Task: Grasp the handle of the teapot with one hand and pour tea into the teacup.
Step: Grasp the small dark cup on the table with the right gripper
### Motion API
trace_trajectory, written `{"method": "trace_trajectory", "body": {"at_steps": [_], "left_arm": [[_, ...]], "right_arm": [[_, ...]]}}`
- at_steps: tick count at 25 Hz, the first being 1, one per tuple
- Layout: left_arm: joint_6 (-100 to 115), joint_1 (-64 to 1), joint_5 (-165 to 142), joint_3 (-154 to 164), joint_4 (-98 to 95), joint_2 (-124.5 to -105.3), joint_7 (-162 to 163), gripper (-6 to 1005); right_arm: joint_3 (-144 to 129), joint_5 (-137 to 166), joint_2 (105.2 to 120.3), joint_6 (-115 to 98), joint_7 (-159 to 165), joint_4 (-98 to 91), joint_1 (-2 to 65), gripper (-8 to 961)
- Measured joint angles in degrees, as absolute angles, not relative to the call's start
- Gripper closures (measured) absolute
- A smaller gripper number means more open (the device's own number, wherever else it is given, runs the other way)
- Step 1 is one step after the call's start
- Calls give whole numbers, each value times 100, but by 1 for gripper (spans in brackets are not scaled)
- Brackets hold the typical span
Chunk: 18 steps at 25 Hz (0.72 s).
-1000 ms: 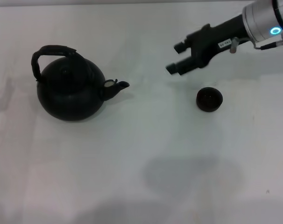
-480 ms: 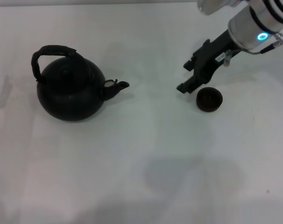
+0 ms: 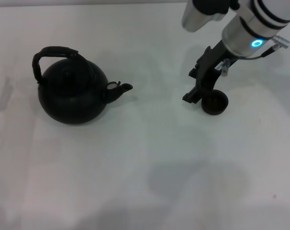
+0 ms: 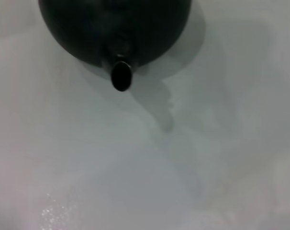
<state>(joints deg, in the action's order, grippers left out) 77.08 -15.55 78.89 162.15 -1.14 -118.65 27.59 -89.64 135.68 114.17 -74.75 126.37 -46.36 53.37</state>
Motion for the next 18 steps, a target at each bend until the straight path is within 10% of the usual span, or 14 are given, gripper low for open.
{"method": "trace_trajectory", "body": {"at_steps": [18], "left_arm": [[7708, -1515, 7858, 16230, -67, -11865, 2770, 111]], "right_arm": [[-9229, 13848, 11538, -7222, 12836, -4420, 5318, 138]]}}
